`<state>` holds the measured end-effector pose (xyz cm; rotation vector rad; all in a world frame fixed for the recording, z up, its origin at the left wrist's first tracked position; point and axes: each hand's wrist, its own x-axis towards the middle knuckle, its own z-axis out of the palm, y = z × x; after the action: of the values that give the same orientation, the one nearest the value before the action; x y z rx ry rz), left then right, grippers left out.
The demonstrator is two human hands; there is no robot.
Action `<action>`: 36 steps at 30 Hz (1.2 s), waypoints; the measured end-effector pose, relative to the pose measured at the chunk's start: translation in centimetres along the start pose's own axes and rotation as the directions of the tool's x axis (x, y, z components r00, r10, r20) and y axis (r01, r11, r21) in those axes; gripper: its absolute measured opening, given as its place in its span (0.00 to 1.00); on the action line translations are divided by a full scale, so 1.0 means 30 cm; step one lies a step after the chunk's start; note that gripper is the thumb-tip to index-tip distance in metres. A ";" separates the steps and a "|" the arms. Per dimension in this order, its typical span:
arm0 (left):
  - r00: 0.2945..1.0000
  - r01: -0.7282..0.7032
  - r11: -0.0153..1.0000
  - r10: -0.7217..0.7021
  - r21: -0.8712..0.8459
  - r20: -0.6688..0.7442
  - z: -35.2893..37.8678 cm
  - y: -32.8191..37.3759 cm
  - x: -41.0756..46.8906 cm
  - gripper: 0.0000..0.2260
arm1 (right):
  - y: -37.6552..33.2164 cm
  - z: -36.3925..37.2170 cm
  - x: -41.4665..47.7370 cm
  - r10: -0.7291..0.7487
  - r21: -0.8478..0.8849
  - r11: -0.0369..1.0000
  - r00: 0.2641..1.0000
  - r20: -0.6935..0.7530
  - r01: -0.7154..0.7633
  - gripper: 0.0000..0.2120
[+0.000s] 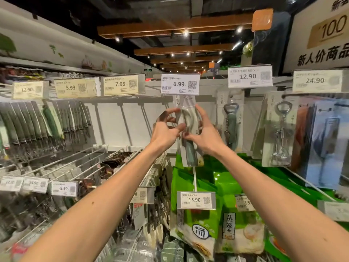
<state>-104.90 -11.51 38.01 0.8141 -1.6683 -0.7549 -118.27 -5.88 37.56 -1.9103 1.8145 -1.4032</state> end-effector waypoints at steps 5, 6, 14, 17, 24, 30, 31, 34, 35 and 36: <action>1.000 -0.012 0.999 0.011 0.031 0.029 -0.006 -0.032 0.039 0.23 | 0.025 0.009 0.025 0.012 -0.031 0.999 1.000 0.016 -0.012 0.45; 0.999 -0.008 0.999 0.006 0.043 0.046 -0.014 -0.037 0.041 0.23 | 0.026 0.009 0.019 0.010 -0.038 0.999 1.000 0.003 -0.010 0.44; 0.988 -0.017 0.938 -0.038 0.347 0.152 -0.158 -0.044 -0.066 0.04 | 0.014 -0.013 -0.147 -0.010 -0.162 0.987 0.998 -0.068 -0.001 0.16; 0.980 -0.096 0.883 0.002 0.460 0.200 -0.282 -0.002 -0.157 0.05 | -0.039 -0.003 -0.254 -0.091 -0.163 0.984 0.993 -0.081 0.077 0.08; 0.924 -0.121 0.788 -0.132 0.603 0.358 -0.715 0.015 -0.545 0.08 | -0.264 0.242 -0.592 -0.253 -0.198 0.942 0.961 0.116 0.272 0.14; 0.937 0.041 0.695 -0.276 0.718 0.213 -1.159 -0.090 -1.046 0.13 | -0.423 0.674 -0.940 -0.315 -0.047 0.933 0.871 0.377 0.357 0.20; 0.933 0.073 0.667 -0.307 0.742 0.185 -1.227 -0.111 -1.139 0.13 | -0.450 0.755 -1.002 -0.320 -0.008 0.935 0.851 0.417 0.356 0.21; 0.899 0.217 0.580 -0.433 0.785 0.071 -1.406 -0.175 -1.398 0.13 | -0.533 0.990 -1.173 -0.327 0.053 0.933 0.780 0.534 0.356 0.21; 0.883 0.273 0.546 -0.469 0.792 0.019 -1.472 -0.196 -1.483 0.14 | -0.566 1.079 -1.230 -0.333 0.098 0.935 0.745 0.578 0.341 0.22; 0.872 0.306 0.514 -0.489 0.802 -0.019 -1.515 -0.217 -1.546 0.16 | -0.585 1.142 -1.271 -0.326 0.133 0.940 0.716 0.617 0.314 0.23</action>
<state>-51.19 19.49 17.66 1.8716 -2.0521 -0.3637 -75.63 14.81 11.28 -2.3806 1.1754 -0.6690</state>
